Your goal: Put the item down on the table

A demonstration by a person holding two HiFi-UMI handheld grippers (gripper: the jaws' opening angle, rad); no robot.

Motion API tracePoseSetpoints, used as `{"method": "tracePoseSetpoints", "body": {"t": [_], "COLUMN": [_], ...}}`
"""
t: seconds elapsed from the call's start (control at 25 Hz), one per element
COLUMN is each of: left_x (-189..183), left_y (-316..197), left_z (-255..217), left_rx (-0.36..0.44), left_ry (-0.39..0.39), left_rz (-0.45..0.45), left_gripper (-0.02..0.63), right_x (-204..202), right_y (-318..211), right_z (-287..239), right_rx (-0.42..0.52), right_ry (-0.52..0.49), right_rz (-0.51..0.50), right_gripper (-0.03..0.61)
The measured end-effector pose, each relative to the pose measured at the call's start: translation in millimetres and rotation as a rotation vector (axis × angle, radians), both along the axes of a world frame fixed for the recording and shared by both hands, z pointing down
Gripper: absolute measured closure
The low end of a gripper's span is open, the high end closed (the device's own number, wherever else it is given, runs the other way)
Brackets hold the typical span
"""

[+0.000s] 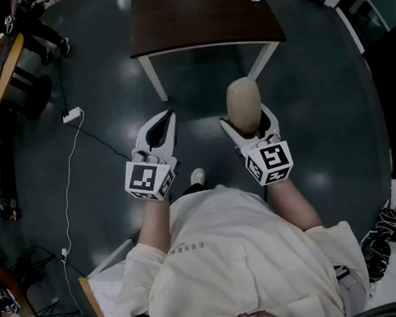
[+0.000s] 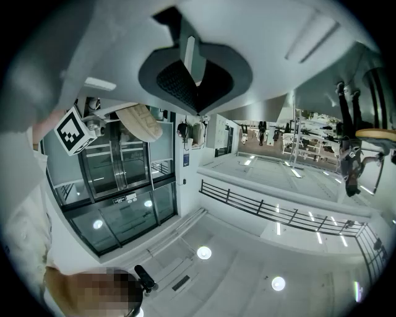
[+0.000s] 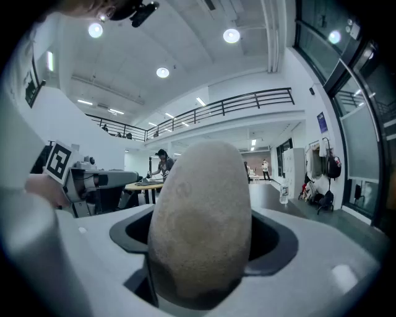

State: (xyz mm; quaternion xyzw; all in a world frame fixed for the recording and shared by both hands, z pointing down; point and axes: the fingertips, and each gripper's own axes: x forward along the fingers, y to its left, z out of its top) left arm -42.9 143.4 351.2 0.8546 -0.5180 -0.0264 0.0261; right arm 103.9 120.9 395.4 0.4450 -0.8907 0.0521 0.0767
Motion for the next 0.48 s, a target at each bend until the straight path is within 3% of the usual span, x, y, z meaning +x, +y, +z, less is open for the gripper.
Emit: {"method": "tracePoseSetpoints", "body": {"t": [0.48], "left_x": [-9.5], "left_y": [-2.5], "left_z": [2.4], "left_rx": [-0.007], "left_ry": [0.002], "left_rz": [-0.012], "left_gripper": [0.597], "right_x": [5.4], "right_y": [-5.9], "right_z": [-1.7], "right_rx": [-0.012], "right_ry": [-0.04], "right_rz": [0.037], "right_gripper": [0.187]}}
